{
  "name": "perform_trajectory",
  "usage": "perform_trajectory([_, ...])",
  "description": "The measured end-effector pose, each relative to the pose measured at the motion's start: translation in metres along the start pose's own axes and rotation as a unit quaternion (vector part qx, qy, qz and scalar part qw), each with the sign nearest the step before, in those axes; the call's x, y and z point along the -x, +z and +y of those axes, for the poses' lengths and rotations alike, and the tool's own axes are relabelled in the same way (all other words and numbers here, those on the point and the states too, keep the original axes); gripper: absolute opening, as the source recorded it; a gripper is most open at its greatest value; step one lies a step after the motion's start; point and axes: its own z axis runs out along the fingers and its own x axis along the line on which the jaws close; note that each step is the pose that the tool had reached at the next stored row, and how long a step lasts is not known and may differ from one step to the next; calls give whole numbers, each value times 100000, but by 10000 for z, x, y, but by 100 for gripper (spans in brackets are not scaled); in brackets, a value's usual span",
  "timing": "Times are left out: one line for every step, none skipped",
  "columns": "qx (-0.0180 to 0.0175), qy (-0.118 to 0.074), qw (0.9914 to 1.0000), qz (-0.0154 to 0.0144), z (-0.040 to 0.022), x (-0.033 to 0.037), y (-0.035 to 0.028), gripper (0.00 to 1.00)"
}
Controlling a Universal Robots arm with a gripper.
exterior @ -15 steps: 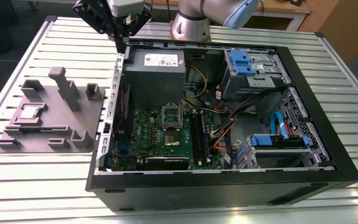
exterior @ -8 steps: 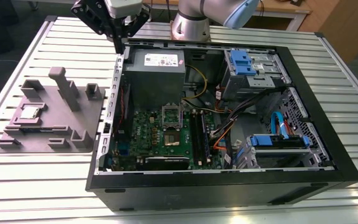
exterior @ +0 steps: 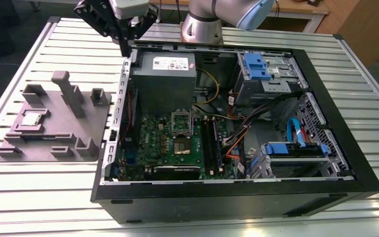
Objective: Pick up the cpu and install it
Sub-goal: 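Reach for the cpu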
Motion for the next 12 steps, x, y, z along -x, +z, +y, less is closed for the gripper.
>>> perform_trajectory([-2,-3,100000,0,0,-2,0,10])
perform_trajectory([1,3,100000,-2,-1,-8,0,10])
perform_trajectory([0,5,100000,-2,-1,-13,0,10])
perform_trajectory([-1,3,100000,-1,-1,-16,0,10])
perform_trajectory([-3,-2,100000,2,-1,-18,0,10])
perform_trajectory([-2,-1,100000,1,-2,-21,0,10])
perform_trajectory([-1,0,100000,-1,-2,-25,1,10])
perform_trajectory([-4,-2,100000,1,-2,-26,0,10])
perform_trajectory([-7,-6,100000,4,-2,-28,1,10])
perform_trajectory([-3,-3,100000,3,-3,-30,2,10])
perform_trajectory([-1,0,100000,-1,-3,-32,3,10])
perform_trajectory([-3,1,100000,0,-3,-33,3,10])
